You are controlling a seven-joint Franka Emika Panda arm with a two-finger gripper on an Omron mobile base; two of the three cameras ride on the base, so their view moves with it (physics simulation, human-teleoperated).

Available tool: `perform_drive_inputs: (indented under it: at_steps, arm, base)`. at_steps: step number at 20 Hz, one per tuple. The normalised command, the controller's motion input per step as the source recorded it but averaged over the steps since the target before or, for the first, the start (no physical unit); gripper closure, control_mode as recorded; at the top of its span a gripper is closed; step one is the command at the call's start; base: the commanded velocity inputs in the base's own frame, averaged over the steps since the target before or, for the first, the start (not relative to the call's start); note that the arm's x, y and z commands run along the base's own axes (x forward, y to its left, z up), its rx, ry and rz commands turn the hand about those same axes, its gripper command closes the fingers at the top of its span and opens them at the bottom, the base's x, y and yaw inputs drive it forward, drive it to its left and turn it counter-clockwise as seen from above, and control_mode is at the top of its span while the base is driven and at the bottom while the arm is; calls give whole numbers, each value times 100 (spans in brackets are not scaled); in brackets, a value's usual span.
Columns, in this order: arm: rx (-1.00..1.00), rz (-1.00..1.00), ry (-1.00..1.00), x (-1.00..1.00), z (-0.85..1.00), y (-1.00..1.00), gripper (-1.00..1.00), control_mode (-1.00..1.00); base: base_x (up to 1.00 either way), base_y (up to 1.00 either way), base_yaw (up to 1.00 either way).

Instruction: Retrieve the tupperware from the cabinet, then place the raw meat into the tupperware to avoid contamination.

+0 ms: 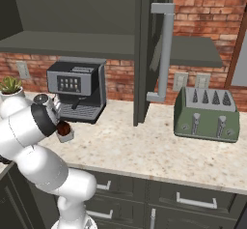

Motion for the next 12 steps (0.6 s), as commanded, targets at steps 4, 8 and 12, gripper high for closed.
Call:
perform_drive_inputs:
  at_steps: [4, 8, 12]
  arm:
    - [3, -3, 0, 0, 42, 0, -100, -100]
    - [3, 0, 0, -3, 38, 0, -100, -100]
    - [1, -1, 0, -19, 25, 0, -100, -100]
  base:
    - [0, 0, 0]
    - [0, 0, 0]
    - [0, 0, 0]
